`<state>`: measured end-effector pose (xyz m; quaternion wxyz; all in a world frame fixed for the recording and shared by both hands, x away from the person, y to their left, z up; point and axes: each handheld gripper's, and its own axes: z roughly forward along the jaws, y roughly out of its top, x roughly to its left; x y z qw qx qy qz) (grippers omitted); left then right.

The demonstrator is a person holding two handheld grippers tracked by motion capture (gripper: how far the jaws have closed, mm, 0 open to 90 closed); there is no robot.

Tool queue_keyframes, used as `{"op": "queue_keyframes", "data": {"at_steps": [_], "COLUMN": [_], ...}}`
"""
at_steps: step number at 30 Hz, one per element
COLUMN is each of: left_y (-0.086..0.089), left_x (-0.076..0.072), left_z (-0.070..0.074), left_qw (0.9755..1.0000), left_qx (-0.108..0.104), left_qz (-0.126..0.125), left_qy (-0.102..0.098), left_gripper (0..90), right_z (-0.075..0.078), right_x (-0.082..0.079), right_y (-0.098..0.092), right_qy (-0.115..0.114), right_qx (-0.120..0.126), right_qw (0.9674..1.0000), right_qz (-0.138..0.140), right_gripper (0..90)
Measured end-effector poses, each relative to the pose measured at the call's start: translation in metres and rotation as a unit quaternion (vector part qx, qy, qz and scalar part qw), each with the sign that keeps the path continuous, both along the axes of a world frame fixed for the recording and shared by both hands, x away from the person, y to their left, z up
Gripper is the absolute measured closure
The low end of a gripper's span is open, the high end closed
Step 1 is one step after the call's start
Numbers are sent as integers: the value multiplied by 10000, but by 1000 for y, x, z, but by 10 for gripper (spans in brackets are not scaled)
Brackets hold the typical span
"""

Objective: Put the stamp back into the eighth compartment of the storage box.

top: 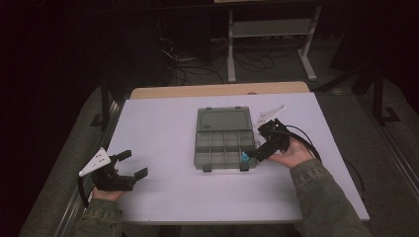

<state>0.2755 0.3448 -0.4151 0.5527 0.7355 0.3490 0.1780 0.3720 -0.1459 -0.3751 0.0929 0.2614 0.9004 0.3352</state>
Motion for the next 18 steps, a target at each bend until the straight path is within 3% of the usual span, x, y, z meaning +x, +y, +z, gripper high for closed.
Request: {"op": "queue_keyframes", "data": {"at_steps": [18], "left_y": [0], "left_x": [0], "left_z": [0], "left_qw": [10000], "left_qx": [-6], "left_qz": [3], "left_qy": [-3], "left_gripper": [0], "right_z": [1], "right_x": [-10], "right_y": [-29], "right_qy": [-242], "right_qx": [573], "right_qw": [9977], "right_qz": [-252], "right_gripper": [0]}}
